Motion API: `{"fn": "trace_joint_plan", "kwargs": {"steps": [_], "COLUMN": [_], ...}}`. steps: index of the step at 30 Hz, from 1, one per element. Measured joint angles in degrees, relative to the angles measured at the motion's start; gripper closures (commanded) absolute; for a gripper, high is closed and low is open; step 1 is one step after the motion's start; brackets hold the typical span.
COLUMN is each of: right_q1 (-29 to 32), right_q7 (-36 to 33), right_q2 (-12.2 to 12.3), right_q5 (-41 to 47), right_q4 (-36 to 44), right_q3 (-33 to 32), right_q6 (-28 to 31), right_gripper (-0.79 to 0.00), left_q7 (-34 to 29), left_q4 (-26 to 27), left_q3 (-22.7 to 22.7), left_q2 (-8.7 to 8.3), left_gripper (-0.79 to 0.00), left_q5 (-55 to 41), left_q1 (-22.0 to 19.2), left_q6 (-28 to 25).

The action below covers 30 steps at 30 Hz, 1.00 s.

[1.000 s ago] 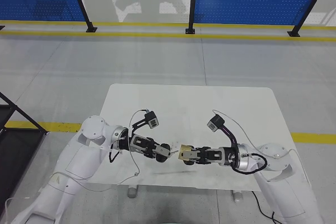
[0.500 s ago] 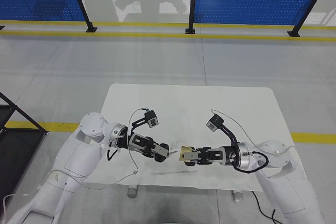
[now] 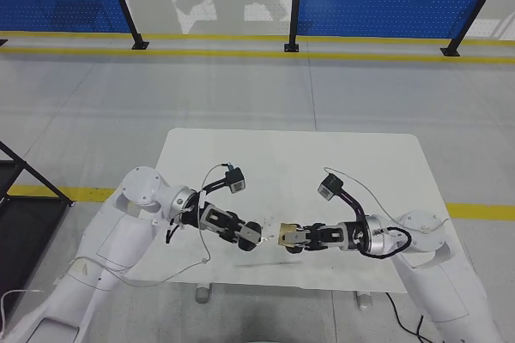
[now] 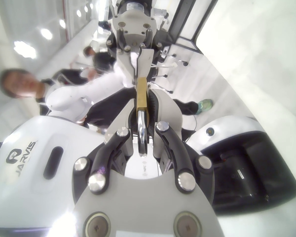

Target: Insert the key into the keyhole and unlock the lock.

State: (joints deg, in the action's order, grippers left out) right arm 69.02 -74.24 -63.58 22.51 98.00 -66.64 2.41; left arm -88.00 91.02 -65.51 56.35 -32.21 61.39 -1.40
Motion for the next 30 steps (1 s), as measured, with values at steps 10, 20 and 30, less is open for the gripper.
{"fn": "trace_joint_plan", "kwargs": {"steps": [10, 20, 30], "right_q1": [-5.51, -9.16, -10.78], "right_q7": [-7.23, -9.41, -10.29], "right_q2": [-0.19, -0.56, -0.62], "right_q5": [2.51, 2.71, 3.01], "right_q4": [-5.24, -8.01, -8.84], "right_q3": [3.0, 6.32, 7.93], "right_q6": [1.72, 3.55, 4.43], "right_gripper": [0.0, 0.0, 0.0], "left_q7": [0.0, 0.0, 0.0], "left_q4": [-0.36, -1.99, -3.49], "left_q3": [7.86, 14.58, 20.66], "left_q2": [-3.95, -7.11, -9.0], "left_gripper": [0.0, 0.0, 0.0], "left_q5": [-1.4, -6.8, -9.65], "left_q1": [-6.59, -11.54, -15.73], "left_q6": [-4.19, -8.11, -10.62]}}
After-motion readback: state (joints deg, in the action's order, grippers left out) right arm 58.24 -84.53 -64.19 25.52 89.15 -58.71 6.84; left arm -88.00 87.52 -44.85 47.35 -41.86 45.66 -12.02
